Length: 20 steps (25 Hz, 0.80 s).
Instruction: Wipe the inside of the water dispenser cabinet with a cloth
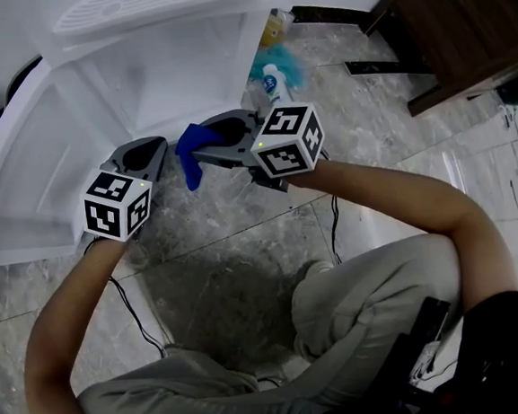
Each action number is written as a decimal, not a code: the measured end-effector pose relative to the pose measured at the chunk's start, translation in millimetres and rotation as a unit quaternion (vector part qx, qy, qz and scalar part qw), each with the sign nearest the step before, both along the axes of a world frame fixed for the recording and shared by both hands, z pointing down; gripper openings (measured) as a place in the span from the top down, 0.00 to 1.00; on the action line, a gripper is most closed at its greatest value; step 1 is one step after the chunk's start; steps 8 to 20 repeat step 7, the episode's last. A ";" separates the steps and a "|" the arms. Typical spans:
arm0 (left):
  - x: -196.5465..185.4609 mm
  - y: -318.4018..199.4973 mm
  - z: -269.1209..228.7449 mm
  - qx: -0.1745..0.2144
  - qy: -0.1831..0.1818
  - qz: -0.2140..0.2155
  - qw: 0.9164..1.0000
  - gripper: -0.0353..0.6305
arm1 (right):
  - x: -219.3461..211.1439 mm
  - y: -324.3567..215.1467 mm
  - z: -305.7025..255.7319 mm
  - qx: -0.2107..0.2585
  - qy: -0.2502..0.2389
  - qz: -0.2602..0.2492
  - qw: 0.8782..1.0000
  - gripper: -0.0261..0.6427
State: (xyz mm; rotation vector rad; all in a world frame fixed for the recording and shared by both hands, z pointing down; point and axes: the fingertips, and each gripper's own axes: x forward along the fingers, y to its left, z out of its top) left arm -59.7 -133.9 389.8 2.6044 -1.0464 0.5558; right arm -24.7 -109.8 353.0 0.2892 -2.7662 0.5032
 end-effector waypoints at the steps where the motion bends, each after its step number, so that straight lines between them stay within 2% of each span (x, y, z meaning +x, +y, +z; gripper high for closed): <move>1: -1.1 0.1 0.7 -0.002 0.000 -0.001 1.000 0.94 | -0.4 -0.5 0.9 0.000 0.001 0.000 1.000 0.81; 20: -3.7 -1.9 1.9 -0.005 0.002 -0.007 1.000 0.94 | -4.0 -0.8 2.7 0.004 0.005 -0.008 1.000 0.81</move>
